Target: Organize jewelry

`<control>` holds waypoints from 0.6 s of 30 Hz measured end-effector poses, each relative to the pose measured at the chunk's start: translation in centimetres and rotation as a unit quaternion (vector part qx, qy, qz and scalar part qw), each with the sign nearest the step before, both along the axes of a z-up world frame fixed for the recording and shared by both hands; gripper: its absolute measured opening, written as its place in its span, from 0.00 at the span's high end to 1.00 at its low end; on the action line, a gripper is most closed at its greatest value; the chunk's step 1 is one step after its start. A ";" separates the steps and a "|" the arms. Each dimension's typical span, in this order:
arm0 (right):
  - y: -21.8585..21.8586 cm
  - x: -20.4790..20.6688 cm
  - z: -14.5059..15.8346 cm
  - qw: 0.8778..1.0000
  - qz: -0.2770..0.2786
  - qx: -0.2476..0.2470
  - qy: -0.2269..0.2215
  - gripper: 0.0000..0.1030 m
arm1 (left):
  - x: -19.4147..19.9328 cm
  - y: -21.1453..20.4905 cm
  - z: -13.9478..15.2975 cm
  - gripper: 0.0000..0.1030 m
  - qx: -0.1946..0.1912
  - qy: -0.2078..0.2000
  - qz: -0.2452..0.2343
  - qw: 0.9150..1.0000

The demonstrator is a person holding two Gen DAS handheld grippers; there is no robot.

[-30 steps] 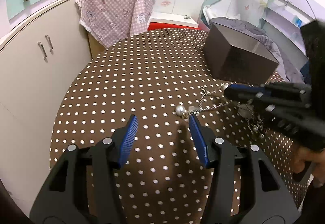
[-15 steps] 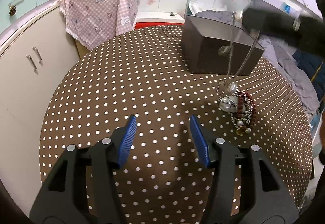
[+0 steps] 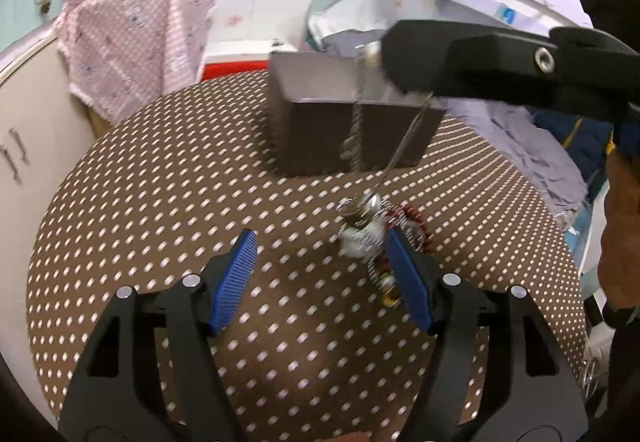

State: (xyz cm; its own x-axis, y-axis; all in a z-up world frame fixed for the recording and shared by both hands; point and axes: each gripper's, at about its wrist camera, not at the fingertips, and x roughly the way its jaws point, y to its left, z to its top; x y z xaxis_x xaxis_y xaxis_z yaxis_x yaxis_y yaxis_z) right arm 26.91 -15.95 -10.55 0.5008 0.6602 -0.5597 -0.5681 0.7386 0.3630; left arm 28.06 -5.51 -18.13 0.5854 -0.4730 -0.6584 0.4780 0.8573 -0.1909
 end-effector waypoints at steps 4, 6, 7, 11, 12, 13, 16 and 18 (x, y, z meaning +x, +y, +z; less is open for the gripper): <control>-0.3 -0.2 0.5 1.000 0.001 0.007 -0.002 0.93 | 0.4 -0.7 0.6 0.52 -0.020 -0.011 -0.021 1.000; -0.6 -0.4 0.8 1.000 -0.001 0.010 -0.004 0.93 | 0.6 -0.9 0.7 0.73 -0.029 -0.007 -0.032 0.999; -0.7 -0.4 1.0 1.000 -0.002 0.011 -0.005 0.93 | 0.6 -1.0 0.8 0.80 -0.030 -0.009 -0.034 0.999; -1.3 -0.5 1.4 1.000 -0.012 0.012 -0.011 0.92 | -0.2 -1.0 1.0 0.85 -0.040 -0.014 -0.046 0.998; -1.4 -0.5 1.4 1.000 -0.015 0.012 -0.012 0.93 | -0.4 -1.1 1.0 0.85 -0.041 -0.014 -0.047 0.998; -1.6 -0.6 1.4 1.000 -0.019 0.014 -0.013 0.93 | -0.7 -1.1 1.0 0.85 -0.043 -0.014 -0.048 0.998; -2.0 -0.6 1.4 0.999 -0.029 0.015 -0.014 0.92 | -1.0 -0.8 0.9 0.85 -0.041 -0.013 -0.042 0.998; -2.3 -0.6 1.3 0.999 -0.033 0.018 -0.013 0.92 | -1.5 -0.4 0.8 0.85 -0.041 -0.013 -0.039 0.998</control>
State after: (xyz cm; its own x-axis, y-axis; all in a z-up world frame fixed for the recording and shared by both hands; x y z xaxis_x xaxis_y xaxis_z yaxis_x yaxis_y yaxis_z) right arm 26.33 -18.21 -9.20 0.5580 0.6456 -0.5213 -0.5290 0.7608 0.3759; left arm 26.59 -5.95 -17.34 0.5617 -0.5691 -0.6005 0.5482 0.7996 -0.2451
